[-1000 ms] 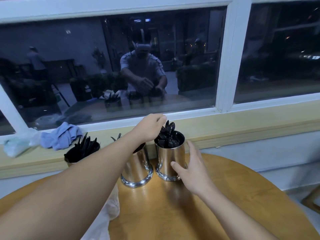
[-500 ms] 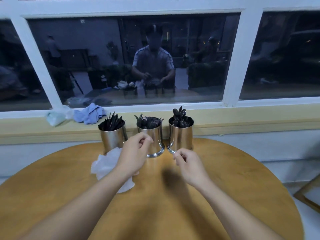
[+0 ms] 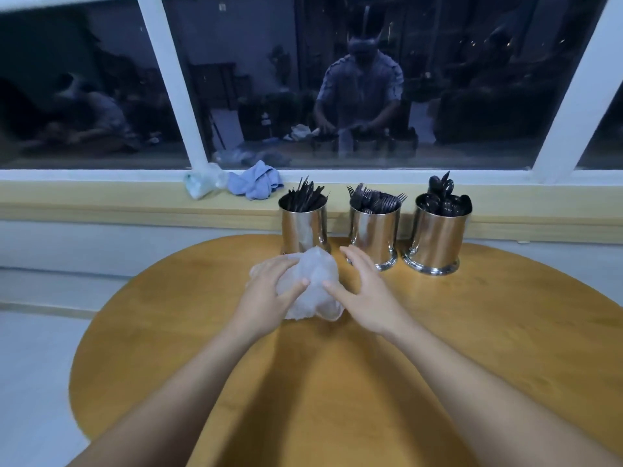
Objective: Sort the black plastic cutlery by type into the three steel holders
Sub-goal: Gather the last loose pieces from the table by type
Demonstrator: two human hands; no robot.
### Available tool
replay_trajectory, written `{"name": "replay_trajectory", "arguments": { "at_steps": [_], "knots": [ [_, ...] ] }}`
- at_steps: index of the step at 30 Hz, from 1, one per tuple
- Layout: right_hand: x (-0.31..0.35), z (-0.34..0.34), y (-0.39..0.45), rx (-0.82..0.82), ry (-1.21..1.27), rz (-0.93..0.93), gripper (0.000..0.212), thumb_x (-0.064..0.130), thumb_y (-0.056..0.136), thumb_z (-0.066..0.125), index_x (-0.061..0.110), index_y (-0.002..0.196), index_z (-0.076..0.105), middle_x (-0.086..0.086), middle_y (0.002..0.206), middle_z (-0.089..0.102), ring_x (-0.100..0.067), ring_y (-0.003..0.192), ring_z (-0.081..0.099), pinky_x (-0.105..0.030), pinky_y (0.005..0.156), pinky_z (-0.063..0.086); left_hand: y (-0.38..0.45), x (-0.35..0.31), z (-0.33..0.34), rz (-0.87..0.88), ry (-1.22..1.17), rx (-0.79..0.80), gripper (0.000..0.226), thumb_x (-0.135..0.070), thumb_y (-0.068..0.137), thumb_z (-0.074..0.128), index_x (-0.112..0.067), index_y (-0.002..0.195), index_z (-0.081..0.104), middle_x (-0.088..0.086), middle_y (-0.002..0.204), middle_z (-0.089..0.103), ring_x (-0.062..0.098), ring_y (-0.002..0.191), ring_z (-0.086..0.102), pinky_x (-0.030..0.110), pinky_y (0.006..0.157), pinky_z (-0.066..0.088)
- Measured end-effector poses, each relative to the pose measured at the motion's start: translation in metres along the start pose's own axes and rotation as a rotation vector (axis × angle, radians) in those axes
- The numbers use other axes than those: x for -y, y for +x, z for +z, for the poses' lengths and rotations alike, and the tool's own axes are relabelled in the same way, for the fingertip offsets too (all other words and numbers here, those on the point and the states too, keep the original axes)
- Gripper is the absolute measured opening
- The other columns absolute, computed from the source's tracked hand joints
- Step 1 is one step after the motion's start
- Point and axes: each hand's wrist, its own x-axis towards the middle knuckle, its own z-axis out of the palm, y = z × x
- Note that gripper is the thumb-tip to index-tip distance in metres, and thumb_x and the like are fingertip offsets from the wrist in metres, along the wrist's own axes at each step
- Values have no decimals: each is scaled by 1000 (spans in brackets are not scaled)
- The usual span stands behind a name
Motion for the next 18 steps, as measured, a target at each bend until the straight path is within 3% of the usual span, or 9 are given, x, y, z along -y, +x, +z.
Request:
{"name": "replay_trajectory", "arguments": {
  "at_steps": [3,5,9,12,13,15,17,18],
  "knots": [
    [9,18,22,61,102,75,65,61,106,57,36,165,41,24,169,28,5,153,23,-11,118,29,14,21,19,-32,18,99,47,-51,108,69,-28,149,69,5,170,49,18,164,31,35,130,22],
    [1,33,37,64,74,109,57,60,110,50,34,161,46,21,170,26,6,152,21,-22,123,27,20,35,31,-61,-15,178,36,-40,110,68,-29,144,73,8,173,44,18,166,28,30,129,21],
    [-21,51,66,38,-79,106,37,54,108,56,29,135,52,16,150,36,-6,142,39,-38,111,43,28,49,49,-99,-12,230,20,-29,108,68,-40,119,80,0,167,52,19,160,40,33,126,30],
    [-30,62,83,29,-157,147,48,45,101,71,20,131,41,5,138,43,-16,128,47,-32,99,41,30,55,57,-144,-47,209,14,-27,101,69,-38,93,74,-12,151,68,8,149,51,36,116,43],
    [-31,65,85,33,-173,170,54,40,99,75,18,131,38,4,135,44,-19,124,49,-32,94,41,30,58,60,-155,-40,200,11,-27,97,69,-38,96,72,-16,142,71,6,139,58,35,109,48],
    [-39,73,89,5,-161,190,61,27,95,79,18,134,34,3,130,49,-25,118,57,-35,84,45,29,66,65,-172,-28,186,39,-20,91,72,-42,123,66,-18,133,68,7,124,63,27,99,52],
    [-46,73,87,-11,-64,219,71,15,92,75,25,145,29,4,123,57,-28,107,66,-34,73,52,30,71,65,-203,-88,162,73,-5,88,75,-38,149,52,-15,145,58,6,136,56,6,97,42],
    [-46,71,84,-7,33,272,74,12,92,72,30,150,30,4,118,61,-26,98,70,-31,65,55,30,71,63,-219,-139,149,82,1,88,73,-37,156,47,-12,149,54,7,140,52,3,98,41]
  ]
}}
